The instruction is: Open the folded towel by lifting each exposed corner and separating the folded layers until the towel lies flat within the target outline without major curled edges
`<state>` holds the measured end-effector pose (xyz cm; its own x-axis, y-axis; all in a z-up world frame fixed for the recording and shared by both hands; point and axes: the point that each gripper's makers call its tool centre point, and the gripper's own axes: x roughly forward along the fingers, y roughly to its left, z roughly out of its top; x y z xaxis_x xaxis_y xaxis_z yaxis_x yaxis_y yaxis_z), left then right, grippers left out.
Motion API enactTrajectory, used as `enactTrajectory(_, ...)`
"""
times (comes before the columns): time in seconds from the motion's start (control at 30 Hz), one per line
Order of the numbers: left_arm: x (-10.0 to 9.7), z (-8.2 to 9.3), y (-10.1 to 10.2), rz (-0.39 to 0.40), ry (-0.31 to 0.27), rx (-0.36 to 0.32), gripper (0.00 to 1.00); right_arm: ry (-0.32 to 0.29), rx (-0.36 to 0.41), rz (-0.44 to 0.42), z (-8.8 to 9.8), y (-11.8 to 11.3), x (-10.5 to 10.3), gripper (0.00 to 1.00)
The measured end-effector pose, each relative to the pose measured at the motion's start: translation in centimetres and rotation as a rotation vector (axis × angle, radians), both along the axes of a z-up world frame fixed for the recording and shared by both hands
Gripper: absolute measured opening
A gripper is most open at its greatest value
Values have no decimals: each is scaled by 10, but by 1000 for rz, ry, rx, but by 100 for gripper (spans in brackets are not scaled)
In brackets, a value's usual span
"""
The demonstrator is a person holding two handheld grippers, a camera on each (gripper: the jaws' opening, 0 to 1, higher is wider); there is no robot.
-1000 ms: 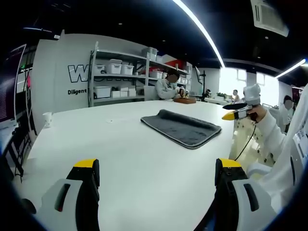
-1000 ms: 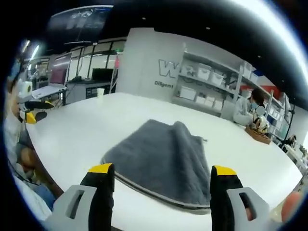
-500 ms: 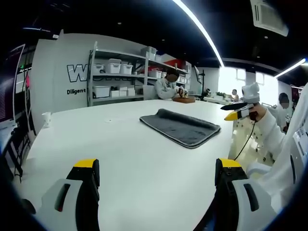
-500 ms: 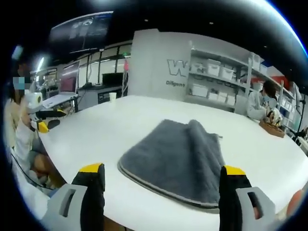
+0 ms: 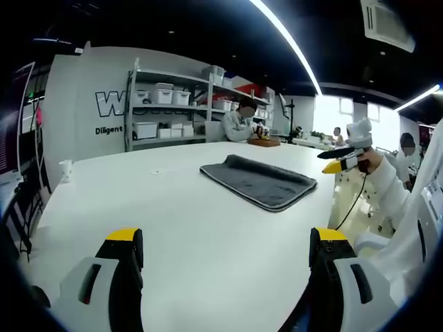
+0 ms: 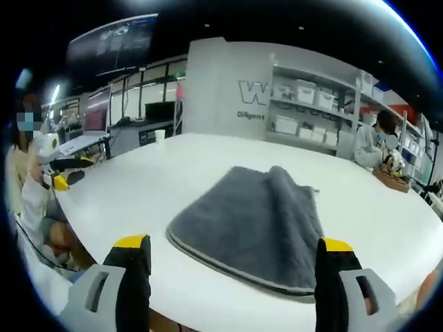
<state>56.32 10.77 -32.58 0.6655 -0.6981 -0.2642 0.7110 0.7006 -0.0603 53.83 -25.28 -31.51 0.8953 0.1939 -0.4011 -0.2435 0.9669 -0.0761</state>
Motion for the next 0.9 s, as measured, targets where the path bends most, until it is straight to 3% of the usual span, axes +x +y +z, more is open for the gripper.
enactTrajectory(0.37, 0, -1, 1, 4, 1, 2, 99, 6, -11, -12, 1, -29, 13, 99)
enactTrajectory(0.4, 0, -1, 0, 3, 2, 4, 99, 31, -7, -39, -9, -52, 20, 99)
enactTrajectory(0.67, 0, -1, 0, 2, 1, 4, 99, 54, 12, -83, -22, -95, 38, 98)
enactTrajectory(0.9, 0, 0, -1, 2, -3, 10, 99, 65, 20, -95, -23, -130, 70, 96)
